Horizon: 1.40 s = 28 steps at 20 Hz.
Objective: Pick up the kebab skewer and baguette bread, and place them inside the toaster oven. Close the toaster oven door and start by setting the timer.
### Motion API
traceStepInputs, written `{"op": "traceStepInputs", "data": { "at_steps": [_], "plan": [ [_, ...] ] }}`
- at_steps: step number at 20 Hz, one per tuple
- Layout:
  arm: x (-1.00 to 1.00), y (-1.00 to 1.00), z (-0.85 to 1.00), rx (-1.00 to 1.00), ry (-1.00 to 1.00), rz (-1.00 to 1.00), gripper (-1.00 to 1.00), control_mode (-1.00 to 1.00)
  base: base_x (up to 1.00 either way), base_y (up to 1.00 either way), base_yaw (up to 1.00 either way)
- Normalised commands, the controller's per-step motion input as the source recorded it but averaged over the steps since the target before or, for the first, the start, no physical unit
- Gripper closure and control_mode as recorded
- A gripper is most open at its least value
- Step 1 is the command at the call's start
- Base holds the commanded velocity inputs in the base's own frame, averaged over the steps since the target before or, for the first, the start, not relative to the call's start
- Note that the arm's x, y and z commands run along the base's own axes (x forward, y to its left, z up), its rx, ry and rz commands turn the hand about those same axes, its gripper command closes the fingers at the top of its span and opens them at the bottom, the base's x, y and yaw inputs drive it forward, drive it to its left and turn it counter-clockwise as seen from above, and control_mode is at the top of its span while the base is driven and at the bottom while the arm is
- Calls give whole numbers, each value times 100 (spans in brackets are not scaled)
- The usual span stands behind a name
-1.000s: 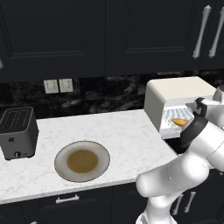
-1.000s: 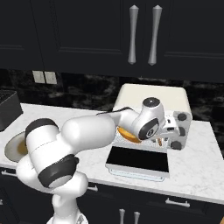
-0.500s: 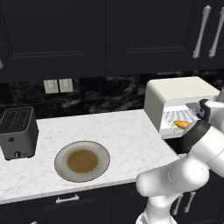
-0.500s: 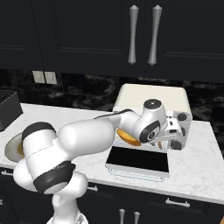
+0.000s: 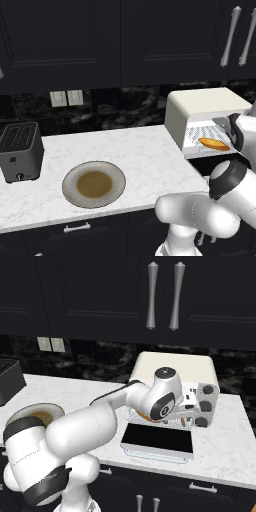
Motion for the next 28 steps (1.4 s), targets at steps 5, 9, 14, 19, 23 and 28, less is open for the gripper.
{"op": "traceStepInputs", "data": {
  "at_steps": [5,9,14,19,23,28],
  "plan": [
    [-48,9,-3,0,0,-11,-100,-100,0,0,0],
    [-23,0,0,0,0,-23,-100,-100,0,0,0],
    [0,8,0,10,0,-30,-100,-100,0,0,0],
    [0,5,-15,17,0,-22,-100,-100,0,0,0],
    [0,0,-18,12,0,-5,-100,-100,0,0,0],
    [5,0,-16,5,0,0,-100,-100,0,0,0]
  ]
}}
